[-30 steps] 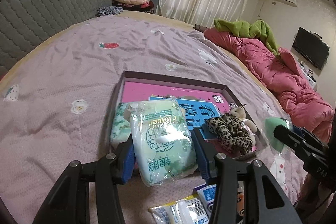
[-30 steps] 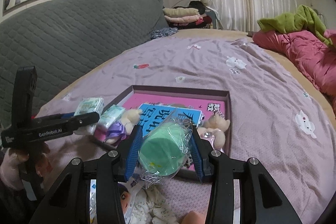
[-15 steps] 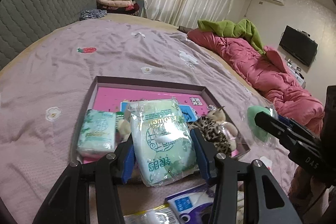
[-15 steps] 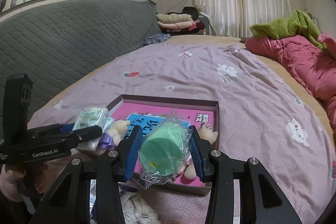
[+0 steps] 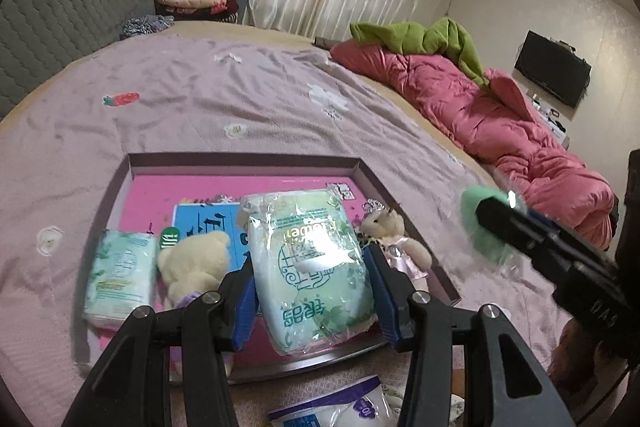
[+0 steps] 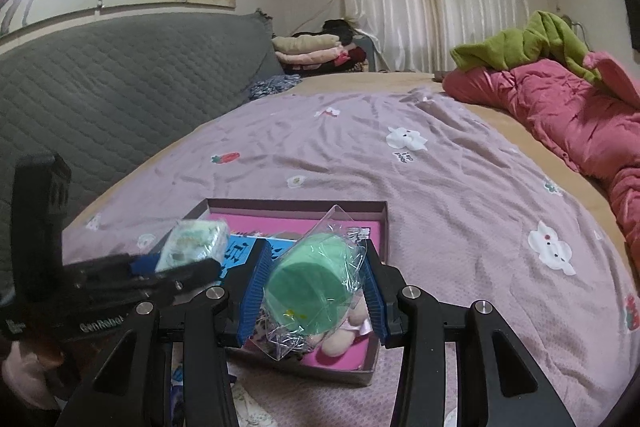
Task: Organize soft objects
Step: 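Lower the wipes pack beside the cream bear with left tool while right tool lowers the sponge by the scrunchie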
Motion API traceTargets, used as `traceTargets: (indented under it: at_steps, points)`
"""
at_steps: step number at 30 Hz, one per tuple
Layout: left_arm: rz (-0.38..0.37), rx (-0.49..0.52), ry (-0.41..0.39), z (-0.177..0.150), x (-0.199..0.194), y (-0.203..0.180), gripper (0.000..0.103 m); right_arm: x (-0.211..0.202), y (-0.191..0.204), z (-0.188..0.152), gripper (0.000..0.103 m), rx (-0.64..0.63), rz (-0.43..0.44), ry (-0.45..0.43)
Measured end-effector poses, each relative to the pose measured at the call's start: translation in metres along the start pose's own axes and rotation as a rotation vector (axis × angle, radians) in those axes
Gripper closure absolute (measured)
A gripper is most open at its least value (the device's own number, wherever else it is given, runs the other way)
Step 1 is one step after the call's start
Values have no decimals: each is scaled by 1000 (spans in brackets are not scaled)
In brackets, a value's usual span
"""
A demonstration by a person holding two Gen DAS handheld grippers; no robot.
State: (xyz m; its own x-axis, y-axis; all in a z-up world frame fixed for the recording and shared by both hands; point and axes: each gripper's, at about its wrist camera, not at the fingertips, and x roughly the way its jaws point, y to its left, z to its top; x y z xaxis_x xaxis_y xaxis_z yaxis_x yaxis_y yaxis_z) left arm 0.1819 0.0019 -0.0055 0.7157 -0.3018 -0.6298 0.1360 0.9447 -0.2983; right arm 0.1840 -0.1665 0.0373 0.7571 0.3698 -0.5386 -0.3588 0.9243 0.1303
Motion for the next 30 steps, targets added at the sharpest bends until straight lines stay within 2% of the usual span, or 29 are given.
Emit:
traceTargets:
  at_steps: [6, 15, 30]
  points:
    - [-5, -2, 34, -2, 16, 2, 53, 5, -7, 2, 57, 24, -16, 3]
    - [-25, 22, 85, -6, 32, -2, 53, 17, -5, 7, 57, -13, -33, 9]
    - [-31, 25, 155, -15, 51, 1, 53, 37, -5, -4, 57, -21, -22, 95]
